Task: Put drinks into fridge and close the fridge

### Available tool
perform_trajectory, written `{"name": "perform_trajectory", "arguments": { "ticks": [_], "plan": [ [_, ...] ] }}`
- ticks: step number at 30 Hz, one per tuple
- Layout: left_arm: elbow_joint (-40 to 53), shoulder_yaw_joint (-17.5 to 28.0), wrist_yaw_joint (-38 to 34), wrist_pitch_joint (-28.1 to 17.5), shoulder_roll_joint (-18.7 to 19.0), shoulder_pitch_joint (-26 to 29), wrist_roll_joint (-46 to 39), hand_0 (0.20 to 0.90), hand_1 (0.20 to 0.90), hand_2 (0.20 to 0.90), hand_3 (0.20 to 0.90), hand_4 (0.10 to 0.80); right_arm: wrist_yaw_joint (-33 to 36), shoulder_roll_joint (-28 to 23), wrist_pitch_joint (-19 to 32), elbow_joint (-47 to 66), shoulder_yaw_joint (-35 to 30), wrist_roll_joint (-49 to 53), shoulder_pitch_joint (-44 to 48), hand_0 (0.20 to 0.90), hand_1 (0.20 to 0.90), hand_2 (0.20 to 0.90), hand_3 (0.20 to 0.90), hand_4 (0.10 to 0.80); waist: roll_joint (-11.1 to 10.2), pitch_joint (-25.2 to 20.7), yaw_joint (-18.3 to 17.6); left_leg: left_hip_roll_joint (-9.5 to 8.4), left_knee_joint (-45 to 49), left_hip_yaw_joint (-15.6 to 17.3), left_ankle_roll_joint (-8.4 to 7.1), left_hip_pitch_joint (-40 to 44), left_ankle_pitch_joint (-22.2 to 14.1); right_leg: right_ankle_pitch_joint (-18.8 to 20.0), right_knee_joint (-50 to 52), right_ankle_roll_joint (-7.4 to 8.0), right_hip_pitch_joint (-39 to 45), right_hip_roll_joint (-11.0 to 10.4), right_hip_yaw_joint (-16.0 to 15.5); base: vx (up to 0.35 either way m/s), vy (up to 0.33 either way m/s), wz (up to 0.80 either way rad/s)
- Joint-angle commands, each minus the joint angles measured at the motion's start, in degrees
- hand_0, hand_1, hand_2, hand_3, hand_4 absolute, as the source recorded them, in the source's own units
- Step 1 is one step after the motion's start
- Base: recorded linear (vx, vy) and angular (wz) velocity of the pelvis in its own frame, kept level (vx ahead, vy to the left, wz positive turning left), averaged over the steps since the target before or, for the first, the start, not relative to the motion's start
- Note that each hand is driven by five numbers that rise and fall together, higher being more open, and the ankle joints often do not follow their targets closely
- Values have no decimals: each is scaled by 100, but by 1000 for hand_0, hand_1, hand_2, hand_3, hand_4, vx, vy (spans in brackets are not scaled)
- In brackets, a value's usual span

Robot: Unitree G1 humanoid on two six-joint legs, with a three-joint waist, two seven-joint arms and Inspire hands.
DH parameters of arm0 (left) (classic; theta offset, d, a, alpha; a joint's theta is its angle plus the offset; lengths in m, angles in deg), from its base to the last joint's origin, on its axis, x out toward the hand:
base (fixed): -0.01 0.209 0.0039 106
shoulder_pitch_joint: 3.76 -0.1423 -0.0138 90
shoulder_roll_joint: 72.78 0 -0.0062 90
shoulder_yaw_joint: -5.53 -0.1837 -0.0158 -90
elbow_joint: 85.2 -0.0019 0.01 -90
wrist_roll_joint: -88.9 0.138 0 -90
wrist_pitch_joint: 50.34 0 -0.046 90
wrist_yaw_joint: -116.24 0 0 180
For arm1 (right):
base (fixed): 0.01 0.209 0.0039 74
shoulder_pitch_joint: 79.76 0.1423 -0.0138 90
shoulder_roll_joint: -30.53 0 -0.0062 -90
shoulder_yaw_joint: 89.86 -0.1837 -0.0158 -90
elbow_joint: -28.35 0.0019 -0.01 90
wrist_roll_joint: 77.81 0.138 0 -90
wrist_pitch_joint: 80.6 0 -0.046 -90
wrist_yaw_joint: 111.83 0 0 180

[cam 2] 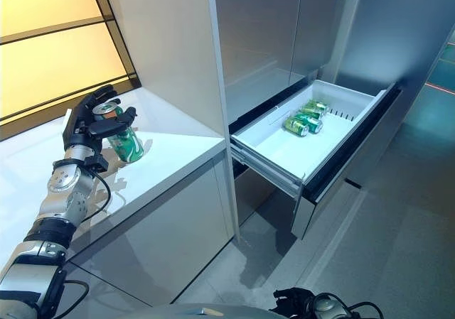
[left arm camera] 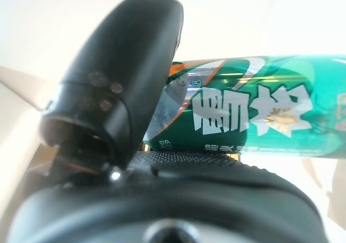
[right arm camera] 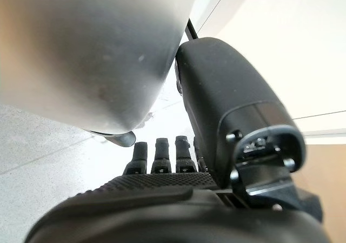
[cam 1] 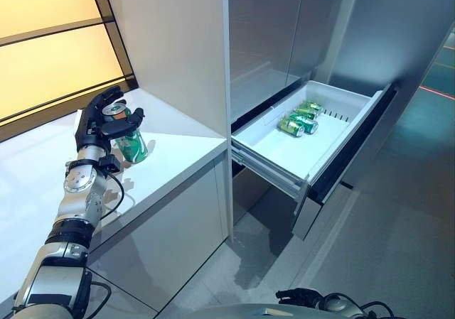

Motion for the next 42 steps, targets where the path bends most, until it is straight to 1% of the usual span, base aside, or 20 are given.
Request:
{"name": "perform_trajectory", "arguments": {
  "ticks": [1, 6, 11, 12, 14, 15, 16, 17, 18, 19, 21, 23, 26, 29, 31, 32, 34, 35, 38, 42],
  "plan": [
    [480, 271, 198, -781, 111, 957, -277, 300, 300, 300, 200, 100, -52, -143, 42, -375, 337, -161, -191, 900, 900, 900, 900, 800, -21, -108, -12, -457, 43, 222, 461, 80, -664, -183, 618, 326, -305, -249, 205, 0, 0, 0],
    [757, 217, 273, -790, 89, 975, -291, 300, 300, 300, 200, 100, 31, -165, 157, -273, 293, 188, -117, 900, 900, 900, 900, 800, -26, -109, 3, -457, 43, 201, 460, 86, -662, -176, 608, 315, -290, -241, 212, 0, 0, 0],
    [1377, 121, 326, -774, 83, 1108, -313, 300, 300, 300, 200, 100, 40, -176, 496, 40, 193, 875, 12, 900, 900, 900, 900, 800, -30, -111, 12, -451, 43, 185, 453, 100, -656, -158, 580, 295, -258, -230, 217, 0, 0, 0],
    [1703, 82, 313, -808, 68, 1157, -271, 300, 300, 300, 200, 100, 52, -171, 622, 353, 172, 1102, 58, 900, 900, 900, 900, 800, -32, -110, 12, -445, 43, 187, 449, 96, -653, -150, 576, 289, -260, -230, 216, -33, -27, -1],
    [2059, 39, 261, -841, 58, 1232, -202, 300, 300, 300, 200, 100, 122, -173, 781, 803, 222, 1196, 101, 900, 900, 900, 900, 800, -34, -107, 7, -445, 43, 183, 448, 90, -648, -146, 565, 280, -258, -224, 224, -41, -28, -1],
    [2246, 20, 234, -875, 56, 1286, -144, 300, 300, 300, 200, 100, 166, -177, 807, 1105, 275, 1207, 124, 900, 900, 900, 900, 800, -37, -104, 3, -441, 43, 185, 445, 85, -645, -142, 559, 277, -259, -225, 228, -33, -20, -2],
    [2272, 18, 228, -876, 53, 1288, -138, 300, 300, 300, 200, 100, 170, -179, 831, 1147, 283, 1199, 120, 900, 900, 900, 900, 800, -37, -103, 2, -441, 43, 186, 444, 86, -644, -141, 558, 277, -259, -226, 228, -47, -25, -3],
    [2554, -61, 153, -940, 70, 1387, -58, 300, 300, 300, 200, 100, 237, -213, 875, 1698, 394, 1229, 135, 900, 900, 900, 900, 800, -42, -100, -20, -436, 43, 197, 438, 75, -639, -134, 546, 277, -265, -224, 237, -48, -26, -3],
    [2766, -107, 81, -974, 86, 1437, 21, 300, 300, 300, 200, 100, 289, -254, 787, 2229, 476, 1255, 125, 900, 900, 900, 900, 800, -48, -98, -36, -436, 43, 201, 434, 69, -634, -131, 539, 276, -270, -222, 245, -65, -37, -3],
    [2996, -145, 12, -973, 105, 1454, 106, 300, 300, 300, 200, 100, 345, -286, 552, 2878, 534, 1370, 88, 900, 900, 900, 900, 800, -56, -90, -59, -433, 43, 206, 430, 61, -629, -128, 536, 275, -279, -220, 254, -53, -33, -2],
    [3389, -230, -79, -1062, 139, 1443, 259, 300, 300, 300, 200, 100, 335, -303, 316, 3889, 581, 1587, -4, 900, 900, 900, 900, 800, -71, -68, -104, -437, 43, 207, 429, 52, -615, -121, 528, 273, -290, -210, 286, -57, -36, -1],
    [3747, -288, -91, -1129, 212, 1409, 343, 300, 300, 300, 200, 100, 229, -394, 296, 4728, 593, 1779, -49, 900, 900, 900, 900, 800, -81, -48, -142, -436, 43, 220, 427, 48, -608, -117, 513, 275, -294, -199, 318, -56, -35, 1],
    [4084, -354, -53, -1167, 336, 1416, 400, 300, 300, 300, 200, 100, -34, -590, 289, 5589, 495, 2068, -14, 900, 900, 900, 900, 800, -93, -40, -170, -433, 43, 235, 424, 35, -603, -109, 489, 290, -301, -182, 352, -46, -32, -2],
    [4419, -417, 54, -1184, 538, 1396, 311, 300, 300, 300, 200, 100, -266, -946, 101, 6795, 207, 2576, 156, 900, 900, 900, 900, 800, -104, -35, -185, -427, 43, 260, 410, 24, -590, -90, 463, 317, -306, -165, 393, -50, -38, -6],
    [4479, -429, 113, -1202, 588, 1386, 296, 300, 300, 300, 200, 100, -321, -1028, 5, 7111, 84, 2765, 262, 900, 900, 900, 900, 800, -103, -31, -187, -424, 43, 267, 405, 26, -587, -82, 457, 319, -306, -160, 406, -35, -29, -4],
    [4507, -447, 257, -1254, 637, 1351, 226, 300, 300, 300, 200, 100, -301, -1152, -173, 7609, -119, 3030, 528, 900, 900, 900, 900, 800, -107, -43, -186, -417, 43, 276, 396, 19, -575, -63, 439, 320, -307, -153, 414, -32, -32, -4],
    [4538, -449, 382, -1276, 649, 1311, 196, 300, 300, 300, 200, 100, -291, -1256, -233, 7896, -266, 3255, 749, 900, 900, 900, 900, 800, -109, -45, -185, -410, 43, 279, 393, 19, -570, -53, 433, 314, -308, -147, 425, -35, -35, -11],
    [4544, -452, 504, -1308, 676, 1280, 115, 300, 300, 300, 200, 100, -219, -1344, -347, 8175, -403, 3415, 1012, 900, 900, 900, 900, 800, -110, -55, -179, -403, 43, 291, 386, 14, -562, -44, 427, 311, -312, -143, 432, -35, -33, -16],
    [4556, -457, 724, -1300, 693, 1248, 22, 300, 300, 300, 200, 100, -171, -1471, -371, 8450, -559, 3782, 1364, 900, 900, 900, 900, 800, -114, -67, -175, -395, 43, 302, 387, 15, -559, -33, 413, 297, -307, -133, 450, -27, -28, -9],
    [4683, -514, 910, -1118, 701, 1298, -38, 300, 300, 300, 200, 100, 0, -1519, -413, 8768, -634, 4071, 1733, 900, 900, 900, 900, 800, -126, -93, -167, -381, 43, 322, 389, 15, -554, -17, 383, 287, -298, -120, 470, -17, -22, -3]
  ]
}}
